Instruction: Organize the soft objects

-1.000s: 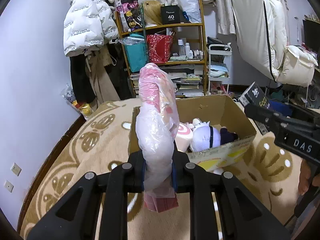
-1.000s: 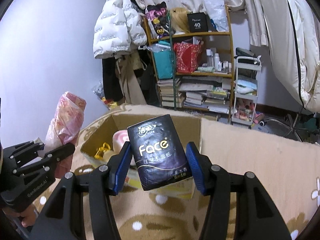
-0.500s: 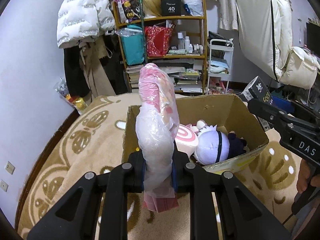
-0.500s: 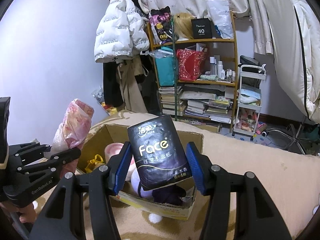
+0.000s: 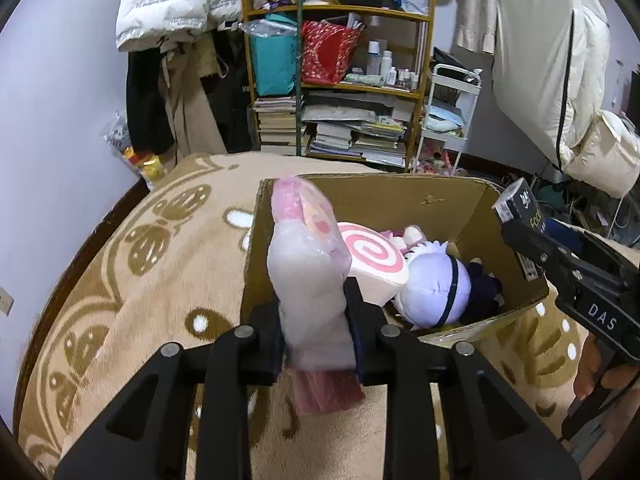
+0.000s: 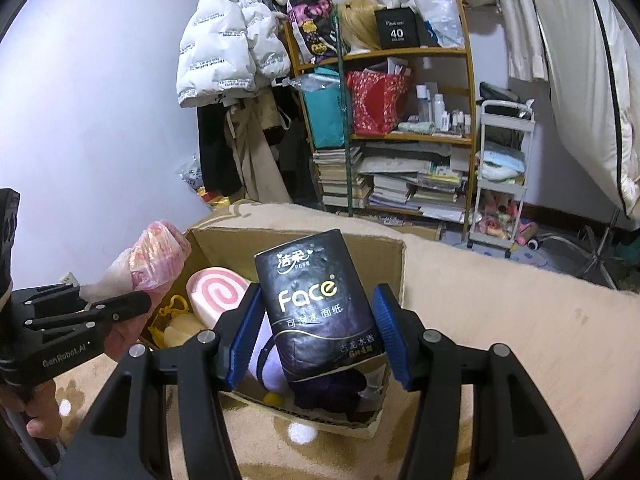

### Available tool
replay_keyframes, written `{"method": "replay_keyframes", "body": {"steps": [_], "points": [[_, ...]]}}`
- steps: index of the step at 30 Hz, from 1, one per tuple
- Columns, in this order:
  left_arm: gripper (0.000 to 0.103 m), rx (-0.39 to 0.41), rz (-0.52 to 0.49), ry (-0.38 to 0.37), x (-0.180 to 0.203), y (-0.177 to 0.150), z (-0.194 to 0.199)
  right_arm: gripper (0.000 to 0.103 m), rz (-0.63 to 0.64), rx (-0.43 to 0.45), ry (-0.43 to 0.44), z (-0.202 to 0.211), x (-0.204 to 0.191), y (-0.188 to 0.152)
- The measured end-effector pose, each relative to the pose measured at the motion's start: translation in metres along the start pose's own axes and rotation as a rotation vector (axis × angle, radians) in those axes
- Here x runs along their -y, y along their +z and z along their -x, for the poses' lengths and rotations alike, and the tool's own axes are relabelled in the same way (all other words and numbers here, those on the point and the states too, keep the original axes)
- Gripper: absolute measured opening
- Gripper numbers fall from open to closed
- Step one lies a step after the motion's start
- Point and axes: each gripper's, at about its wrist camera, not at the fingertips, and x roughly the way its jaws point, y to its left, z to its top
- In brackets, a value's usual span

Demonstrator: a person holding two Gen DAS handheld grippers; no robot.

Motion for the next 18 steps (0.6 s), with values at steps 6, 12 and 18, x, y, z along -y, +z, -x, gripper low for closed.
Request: {"method": "replay_keyframes", "body": {"steps": [6, 12, 18], "points": [[0.053, 0.034, 0.011, 0.025, -0.003, -0.002, 0.012, 0.067, -0.007, -0.024, 0.013, -0.004, 0.001, -0.002], [0.067, 0.061, 0.016, 0.046, -0.005, -0.003, 0.03, 0.073, -0.002, -0.023, 0.003, 0.005, -0.001, -0.005], [0.079, 0.102, 0.003, 0.087, -0.006, -0.013, 0.057, 0.081, -0.015, 0.022, -0.002, 0.03, 0.0, -0.003]]}}
